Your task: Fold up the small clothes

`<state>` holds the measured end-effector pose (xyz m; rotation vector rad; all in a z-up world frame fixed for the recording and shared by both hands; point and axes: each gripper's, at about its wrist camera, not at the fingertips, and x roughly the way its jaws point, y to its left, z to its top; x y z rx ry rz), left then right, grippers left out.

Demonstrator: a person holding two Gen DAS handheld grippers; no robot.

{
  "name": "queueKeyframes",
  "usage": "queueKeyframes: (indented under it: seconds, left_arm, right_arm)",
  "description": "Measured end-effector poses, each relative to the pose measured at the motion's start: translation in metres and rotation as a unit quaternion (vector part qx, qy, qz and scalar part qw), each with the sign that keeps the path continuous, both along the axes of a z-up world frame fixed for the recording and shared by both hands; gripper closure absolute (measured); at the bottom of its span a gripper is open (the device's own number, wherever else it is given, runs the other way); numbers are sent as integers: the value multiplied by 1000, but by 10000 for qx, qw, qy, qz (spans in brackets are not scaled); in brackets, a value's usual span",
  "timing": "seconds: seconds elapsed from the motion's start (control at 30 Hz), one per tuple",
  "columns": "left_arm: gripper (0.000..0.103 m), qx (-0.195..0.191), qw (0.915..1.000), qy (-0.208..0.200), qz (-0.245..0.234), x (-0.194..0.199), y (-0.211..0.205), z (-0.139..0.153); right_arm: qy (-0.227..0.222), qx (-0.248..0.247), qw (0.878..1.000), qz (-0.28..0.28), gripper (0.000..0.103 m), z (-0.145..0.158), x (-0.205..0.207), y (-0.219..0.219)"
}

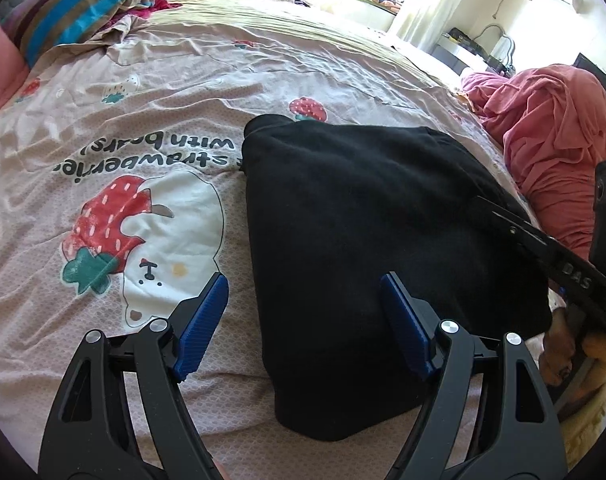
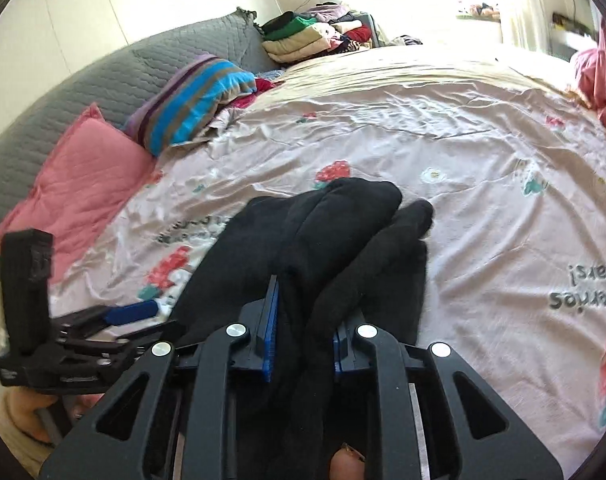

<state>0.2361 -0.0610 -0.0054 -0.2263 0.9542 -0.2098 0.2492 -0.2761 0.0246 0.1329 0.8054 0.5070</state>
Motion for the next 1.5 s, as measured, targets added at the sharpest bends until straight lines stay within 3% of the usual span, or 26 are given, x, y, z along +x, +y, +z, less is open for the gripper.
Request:
queueKeyframes:
  seconds: [0.2, 0.4, 0.53, 0.77, 0.83, 0.9, 0.93, 0.97, 1.1, 1.2, 1.27, 1.4, 1.5]
  left_arm:
    - [32, 49, 9997, 150, -163, -2, -8, -11]
    - [32, 8, 9998, 142, -130, -7, -7, -12]
    - [32, -4, 9999, 86, -142, -14, -8, -9]
    - [32, -63, 9998, -68, -186, -31, -15, -5]
    - [44, -79, 9997, -84, -221, -34, -16, -5]
    - [49, 40, 9996, -96, -246, -36, -18, -5]
    - [50, 72, 9996, -94, -246, -36, -18, -5]
    - [53, 78, 9996, -93, -244, -36, -18, -5]
    - [60, 28, 9997, -51, -240, -37, -11, -5]
    - [60, -36, 9997, 2, -251, -40, -9, -7]
    - [60, -64, 9996, 32, -267, -40, -9, -9]
    - [60, -55, 9996, 35, -284, -40, -8, -10]
    - [53, -43, 9996, 19, -289, -42, -8, -9]
  right_arm:
    - [671, -35, 9975, -232, 83, -46, 13, -10]
    - [1220, 945, 9872, -411, 63, -59, 6, -38]
    - [1356, 1336, 9810, -380, 56, -56, -10, -49]
    - [1373, 1437, 9796, -304, 51, -52, -35, -52]
    - [1428, 1515, 9777, -270, 51, -53, -36, -52]
    - [1463, 1473, 9778, -281, 54, -54, -36, -52]
    - [1455, 1437, 9785, -274, 75, -54, -35, -50]
    - [1419, 1352, 9803, -222, 83, -51, -35, -48]
    - [1046, 982, 9893, -261, 87, -35, -46, -41]
    - [1020, 810, 9907, -386, 86, -37, -50, -42]
    - [1113, 536, 9910, -522, 77, -48, -50, -40]
    - [1026, 420, 9916, -668, 71, -49, -56, -39]
    - [764, 67, 9933, -865, 52, -41, -66, -37]
